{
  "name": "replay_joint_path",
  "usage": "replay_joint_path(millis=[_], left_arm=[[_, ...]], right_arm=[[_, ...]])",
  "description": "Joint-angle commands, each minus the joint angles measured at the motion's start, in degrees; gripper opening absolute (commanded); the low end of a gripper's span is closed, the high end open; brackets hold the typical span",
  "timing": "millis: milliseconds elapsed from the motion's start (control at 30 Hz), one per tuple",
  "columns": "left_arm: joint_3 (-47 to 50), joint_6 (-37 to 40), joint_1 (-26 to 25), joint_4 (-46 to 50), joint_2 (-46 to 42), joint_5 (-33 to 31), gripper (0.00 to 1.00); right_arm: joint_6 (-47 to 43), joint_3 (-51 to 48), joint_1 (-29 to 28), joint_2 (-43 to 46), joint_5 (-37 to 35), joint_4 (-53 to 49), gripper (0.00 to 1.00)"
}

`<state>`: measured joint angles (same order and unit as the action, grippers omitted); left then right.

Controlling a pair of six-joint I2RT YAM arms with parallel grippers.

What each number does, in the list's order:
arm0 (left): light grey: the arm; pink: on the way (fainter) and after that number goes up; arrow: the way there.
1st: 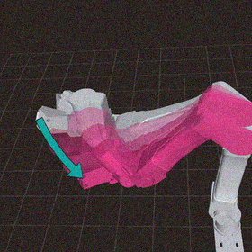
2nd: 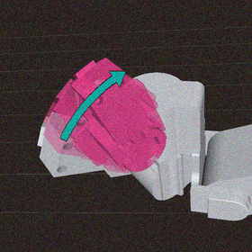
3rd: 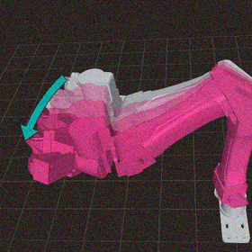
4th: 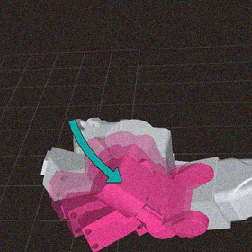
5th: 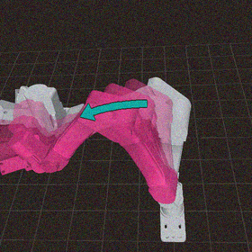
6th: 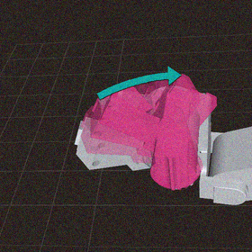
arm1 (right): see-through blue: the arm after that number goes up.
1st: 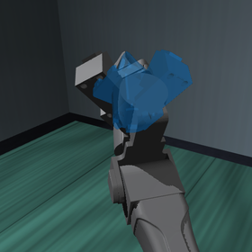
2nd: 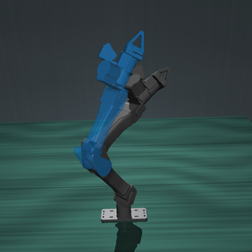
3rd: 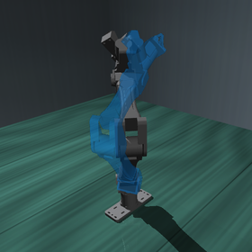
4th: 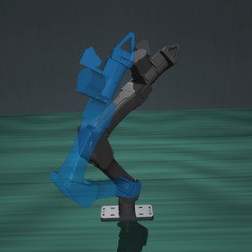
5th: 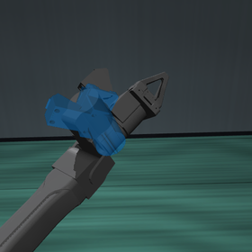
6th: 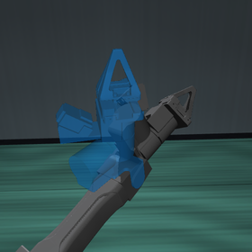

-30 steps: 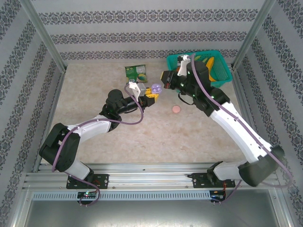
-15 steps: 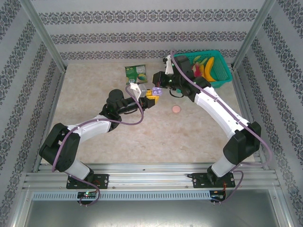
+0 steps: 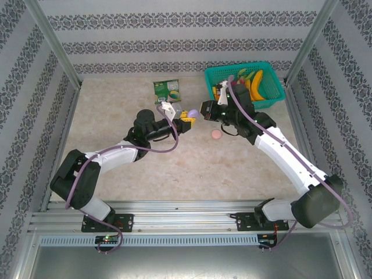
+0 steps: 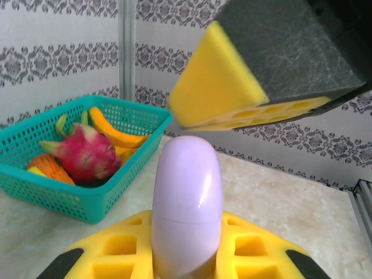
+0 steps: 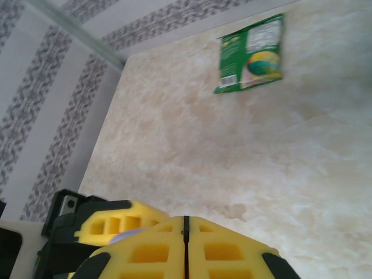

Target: Insert the wireless bluetooth earbuds into the charging case

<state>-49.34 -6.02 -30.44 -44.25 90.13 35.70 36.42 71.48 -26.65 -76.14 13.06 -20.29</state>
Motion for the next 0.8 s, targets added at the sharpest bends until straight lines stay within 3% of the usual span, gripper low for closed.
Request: replay_joint_path(millis=[0, 167, 267, 400, 767], left_arm=[[-2.0, -5.4, -0.3, 4.1, 2.8, -2.3, 0.00], [-4.8, -17.6, -0.3, 15.5, 8.3, -7.4, 0.00], [-10.6, -22.8, -0.3, 26.5, 13.7, -5.3, 0.00], [-12.3, -29.5, -0.3, 27.1, 19.3, -4.1, 0.00], [-16.8, -33.1, -0.3, 36.5, 26.5, -6.0, 0.08]], right_arm=[[2.0, -4.2, 2.2, 2.0, -4.2, 1.0, 0.12], [1.2, -12.7, 2.9, 4.8, -8.9, 1.6, 0.16], [1.3, -17.4, 3.3, 5.9, -10.5, 2.2, 0.18], [1.7, -20.9, 4.0, 6.7, -10.7, 2.3, 0.22], [2.0, -23.2, 4.7, 9.2, -10.7, 2.1, 0.36]])
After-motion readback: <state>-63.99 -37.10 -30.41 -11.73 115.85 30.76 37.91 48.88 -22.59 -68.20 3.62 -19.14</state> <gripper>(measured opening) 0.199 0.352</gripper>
